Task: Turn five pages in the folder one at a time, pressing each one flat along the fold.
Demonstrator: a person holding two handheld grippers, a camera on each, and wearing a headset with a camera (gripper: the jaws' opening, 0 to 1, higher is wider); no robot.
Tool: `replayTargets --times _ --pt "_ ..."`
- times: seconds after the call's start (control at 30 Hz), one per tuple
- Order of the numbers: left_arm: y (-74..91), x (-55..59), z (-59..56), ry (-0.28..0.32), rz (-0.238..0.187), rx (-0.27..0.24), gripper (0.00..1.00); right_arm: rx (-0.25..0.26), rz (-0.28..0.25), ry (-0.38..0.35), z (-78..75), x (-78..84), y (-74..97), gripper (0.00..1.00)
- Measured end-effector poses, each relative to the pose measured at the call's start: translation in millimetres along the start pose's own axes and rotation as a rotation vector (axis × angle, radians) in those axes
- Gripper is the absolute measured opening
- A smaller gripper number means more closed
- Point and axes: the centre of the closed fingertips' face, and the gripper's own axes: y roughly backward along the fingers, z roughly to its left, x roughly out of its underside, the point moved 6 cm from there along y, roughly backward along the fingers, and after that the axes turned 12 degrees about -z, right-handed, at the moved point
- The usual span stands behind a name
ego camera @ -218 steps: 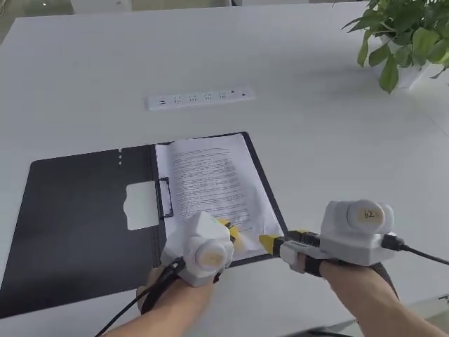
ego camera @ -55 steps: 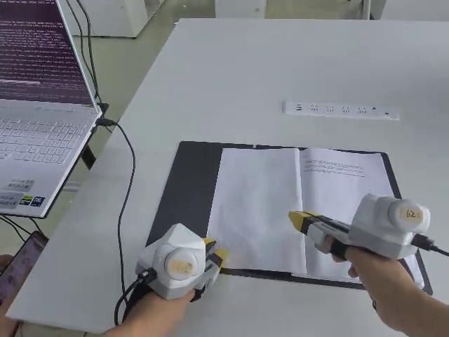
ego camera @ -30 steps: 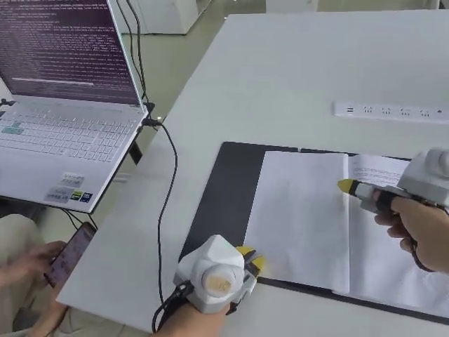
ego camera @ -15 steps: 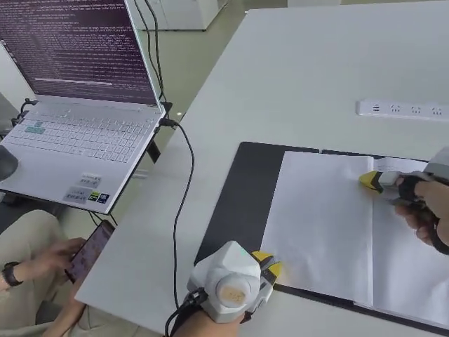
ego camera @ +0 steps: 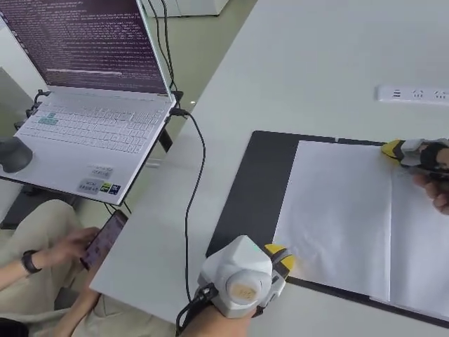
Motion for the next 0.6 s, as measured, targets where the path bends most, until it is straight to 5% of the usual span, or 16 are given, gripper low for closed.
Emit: replayTargets --times 0.27,0.6 --pt "0.2 0.4 0.4 -0.001 0.001 0.002 0.05 -0.002 -0.020 -0.041 -2.2 1.3 3.3 0.00" --pt "1.7 0.6 0.7 0.003 -0.008 -0.006 0.04 -0.070 0.048 -0.089 -7.0 24.4 30.7 0.00"
